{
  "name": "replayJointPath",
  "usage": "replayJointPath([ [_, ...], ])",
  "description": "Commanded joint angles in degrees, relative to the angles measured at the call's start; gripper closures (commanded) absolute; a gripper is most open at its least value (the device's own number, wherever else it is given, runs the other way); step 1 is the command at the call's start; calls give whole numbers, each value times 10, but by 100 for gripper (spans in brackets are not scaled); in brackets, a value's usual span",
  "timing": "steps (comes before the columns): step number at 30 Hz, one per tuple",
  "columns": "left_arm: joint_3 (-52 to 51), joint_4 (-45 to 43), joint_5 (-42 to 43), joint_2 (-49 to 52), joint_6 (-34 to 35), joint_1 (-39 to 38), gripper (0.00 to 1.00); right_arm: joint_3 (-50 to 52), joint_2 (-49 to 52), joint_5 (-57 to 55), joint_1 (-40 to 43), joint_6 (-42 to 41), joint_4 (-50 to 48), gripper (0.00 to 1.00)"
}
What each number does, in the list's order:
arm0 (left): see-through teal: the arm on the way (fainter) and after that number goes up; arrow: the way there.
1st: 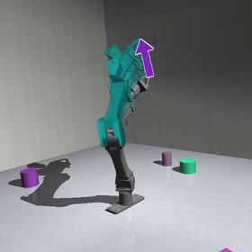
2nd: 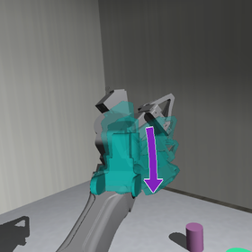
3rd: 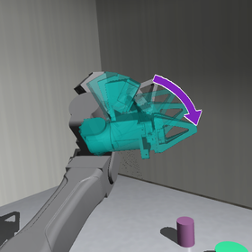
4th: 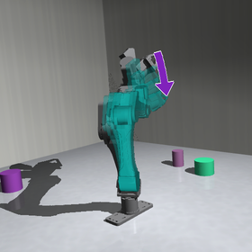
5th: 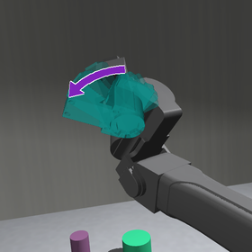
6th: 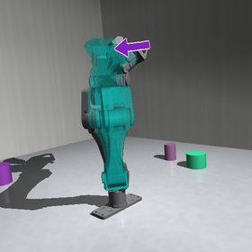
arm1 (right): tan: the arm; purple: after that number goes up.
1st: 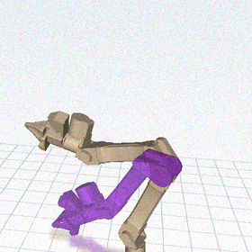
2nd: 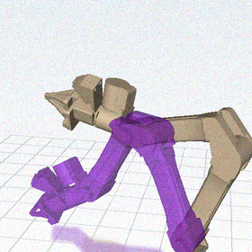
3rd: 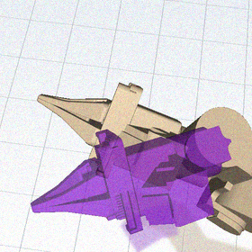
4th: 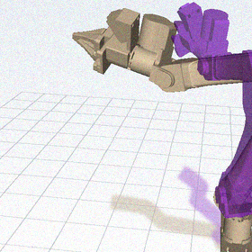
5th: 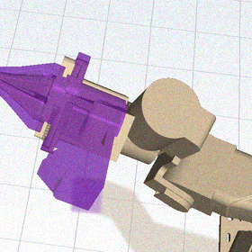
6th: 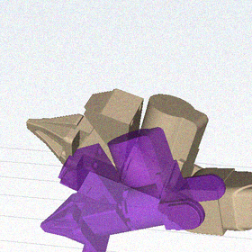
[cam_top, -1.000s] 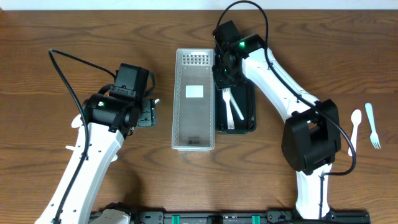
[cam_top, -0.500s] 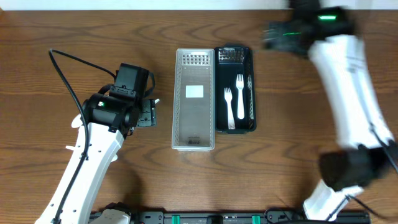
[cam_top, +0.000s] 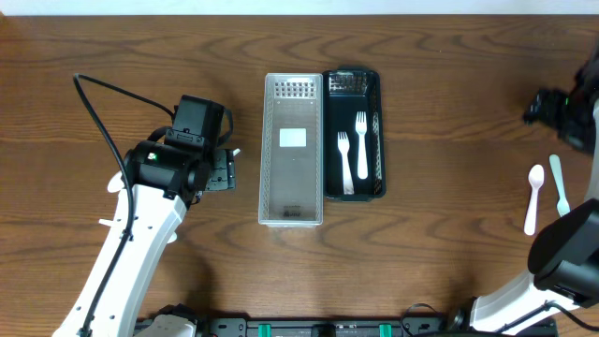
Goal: Pack container
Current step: 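Place the second fork in the dark basket beside the first, then grasp a white spoon on the right with the right gripper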
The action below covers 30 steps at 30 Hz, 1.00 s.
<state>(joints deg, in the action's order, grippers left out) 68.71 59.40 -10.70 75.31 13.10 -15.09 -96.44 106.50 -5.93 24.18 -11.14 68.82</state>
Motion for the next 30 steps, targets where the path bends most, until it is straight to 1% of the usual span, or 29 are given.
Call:
replayJointPath([
  [1, -2, 1, -3, -1, -4, 3, 19, 80, 5, 11, 24, 31, -35, 7],
  [7, -2, 1, -3, -1, -3, 3, 20, 183, 5, 30, 59, 38, -139, 7],
  [13, -2, 2, -3, -1, -3, 3, 20, 254, 5, 45, 72, 42, -224, 9],
  [23, -2, 1, -3, -1, -3, 3, 20, 318, 5, 46, 71, 42, -298, 9],
  [30, -2, 1, -3, -1, -3, 3, 20, 346, 5, 54, 72, 44, -329, 10],
])
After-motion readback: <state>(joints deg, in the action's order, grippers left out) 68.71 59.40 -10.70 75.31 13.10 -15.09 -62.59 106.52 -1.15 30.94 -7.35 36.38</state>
